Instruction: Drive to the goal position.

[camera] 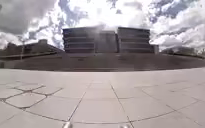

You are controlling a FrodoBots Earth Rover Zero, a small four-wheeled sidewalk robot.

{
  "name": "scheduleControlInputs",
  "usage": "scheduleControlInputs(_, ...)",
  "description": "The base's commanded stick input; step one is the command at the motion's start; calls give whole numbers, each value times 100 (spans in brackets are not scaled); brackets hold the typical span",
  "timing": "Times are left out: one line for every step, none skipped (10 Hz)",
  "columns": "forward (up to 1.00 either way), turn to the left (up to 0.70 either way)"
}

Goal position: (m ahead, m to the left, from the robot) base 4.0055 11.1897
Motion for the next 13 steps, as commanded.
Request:
scheduleControlInputs(70, 0)
scheduleControlInputs(70, 0)
scheduleControlInputs(70, 0)
scheduleControlInputs(70, 2)
scheduleControlInputs(70, 6)
scheduleControlInputs(70, 10)
scheduleControlInputs(70, 11)
scheduleControlInputs(70, 10)
scheduleControlInputs(70, 2)
scheduleControlInputs(70, 0)
scheduleControlInputs(70, 0)
scheduleControlInputs(70, 0)
scheduleControlInputs(70, 0)
